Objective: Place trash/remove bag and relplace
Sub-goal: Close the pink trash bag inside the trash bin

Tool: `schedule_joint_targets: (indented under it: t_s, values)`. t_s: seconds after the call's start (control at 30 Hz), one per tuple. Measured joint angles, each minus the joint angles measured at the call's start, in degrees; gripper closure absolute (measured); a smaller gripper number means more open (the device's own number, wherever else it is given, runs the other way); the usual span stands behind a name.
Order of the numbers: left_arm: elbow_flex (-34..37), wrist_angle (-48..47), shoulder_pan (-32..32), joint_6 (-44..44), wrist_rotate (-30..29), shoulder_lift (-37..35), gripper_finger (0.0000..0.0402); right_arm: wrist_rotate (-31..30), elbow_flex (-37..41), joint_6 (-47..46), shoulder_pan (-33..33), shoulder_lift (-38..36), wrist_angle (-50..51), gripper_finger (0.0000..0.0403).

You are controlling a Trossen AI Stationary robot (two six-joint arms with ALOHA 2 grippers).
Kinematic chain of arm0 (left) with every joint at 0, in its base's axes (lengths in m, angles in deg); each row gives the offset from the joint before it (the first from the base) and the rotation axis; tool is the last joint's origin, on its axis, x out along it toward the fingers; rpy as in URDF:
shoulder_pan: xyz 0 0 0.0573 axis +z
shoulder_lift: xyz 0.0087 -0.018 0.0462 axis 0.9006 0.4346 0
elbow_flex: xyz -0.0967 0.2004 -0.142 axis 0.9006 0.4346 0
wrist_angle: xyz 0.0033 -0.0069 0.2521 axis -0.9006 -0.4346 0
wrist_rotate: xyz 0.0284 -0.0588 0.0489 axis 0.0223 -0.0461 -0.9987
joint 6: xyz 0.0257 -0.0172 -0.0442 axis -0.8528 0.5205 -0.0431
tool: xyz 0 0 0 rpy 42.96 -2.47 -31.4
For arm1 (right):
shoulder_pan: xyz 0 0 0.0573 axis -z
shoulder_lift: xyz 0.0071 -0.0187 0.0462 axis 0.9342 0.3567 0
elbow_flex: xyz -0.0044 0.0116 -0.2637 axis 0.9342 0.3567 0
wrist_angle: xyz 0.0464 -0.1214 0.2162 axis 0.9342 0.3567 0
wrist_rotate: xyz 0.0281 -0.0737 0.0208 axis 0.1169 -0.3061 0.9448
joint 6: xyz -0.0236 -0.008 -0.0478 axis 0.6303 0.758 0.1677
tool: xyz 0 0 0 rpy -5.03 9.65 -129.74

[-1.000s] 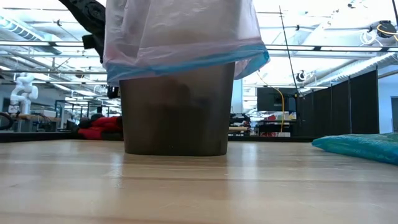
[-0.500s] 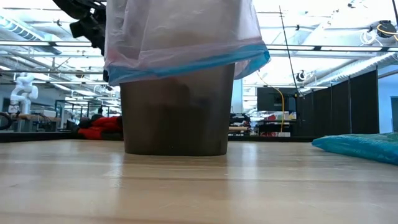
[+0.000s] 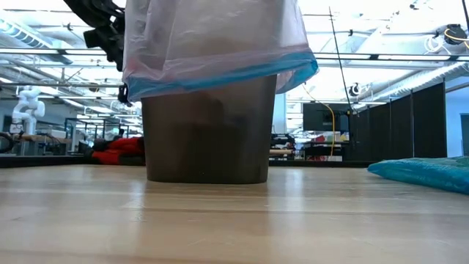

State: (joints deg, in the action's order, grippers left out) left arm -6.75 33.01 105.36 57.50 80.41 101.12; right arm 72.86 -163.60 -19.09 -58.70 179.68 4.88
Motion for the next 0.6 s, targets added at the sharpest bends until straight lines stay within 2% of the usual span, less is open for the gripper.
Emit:
schedule_joint_targets:
  t_s: [0.17,0.3,0.47,0.6]
  values:
    - [0.0,1.0,0.0,-1.7,0.8,0.9,0.0255,0.0,0.0,-0.1,0.0,0.0,0.0,0.0195]
    - [0.0,0.8,-0.1,-3.2,0.2,3.0,0.0251,0.0,0.0,0.0,0.0,0.0,0.0,0.0195]
    - [0.0,1.7,-1.3,-4.7,0.0,5.9,0.0299,0.0,0.0,0.0,0.0,0.0,0.0,0.0195]
    - [0.0,3.7,-2.3,-4.7,0.0,6.8,0.0375,0.0,0.0,0.0,0.0,0.0,0.0,0.0195]
